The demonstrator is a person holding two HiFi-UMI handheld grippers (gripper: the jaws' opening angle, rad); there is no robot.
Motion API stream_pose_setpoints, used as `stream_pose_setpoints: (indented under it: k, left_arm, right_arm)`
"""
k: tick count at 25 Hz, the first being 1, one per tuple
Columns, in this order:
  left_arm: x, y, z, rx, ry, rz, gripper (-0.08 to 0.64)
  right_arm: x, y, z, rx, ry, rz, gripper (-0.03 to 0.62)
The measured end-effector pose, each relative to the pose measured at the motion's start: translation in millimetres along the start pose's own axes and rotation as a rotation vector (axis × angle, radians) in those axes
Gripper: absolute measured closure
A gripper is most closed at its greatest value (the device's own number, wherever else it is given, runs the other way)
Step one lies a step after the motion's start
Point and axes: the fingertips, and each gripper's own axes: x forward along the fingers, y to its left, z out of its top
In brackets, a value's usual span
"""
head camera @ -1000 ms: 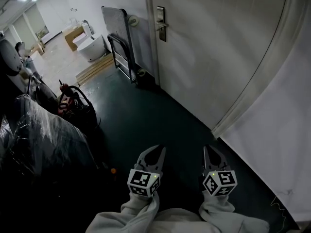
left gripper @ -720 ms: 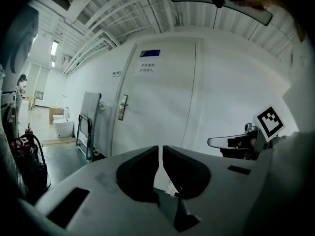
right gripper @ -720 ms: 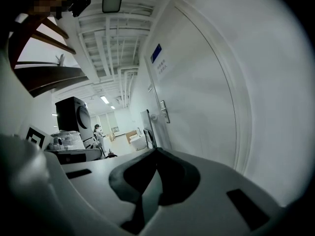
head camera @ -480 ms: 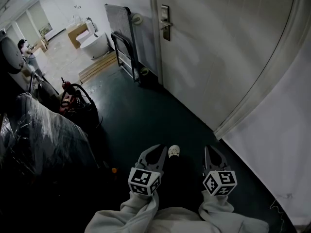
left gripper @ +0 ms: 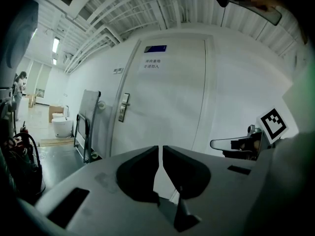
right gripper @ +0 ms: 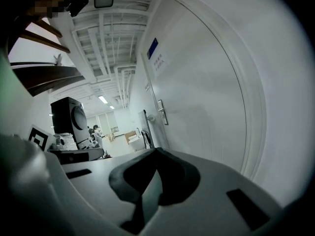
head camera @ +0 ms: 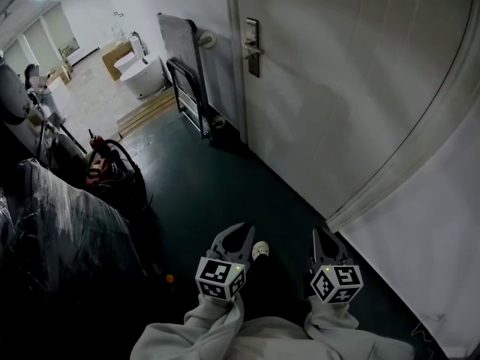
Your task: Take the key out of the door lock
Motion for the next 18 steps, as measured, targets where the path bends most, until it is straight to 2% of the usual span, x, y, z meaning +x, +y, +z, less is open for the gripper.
stream_pose_setpoints:
  k: [6, 18]
  left_arm:
    - [49, 22, 28, 0.009, -0.012, 0.001, 0.526]
    - [116, 76, 57, -0.042, 0.002, 0.01, 0.526]
  right_arm:
    - [54, -10, 28, -0.002, 0.006, 0.034, 0.551]
    - [143, -22, 62, 0.0, 0.052, 0.06, 0.551]
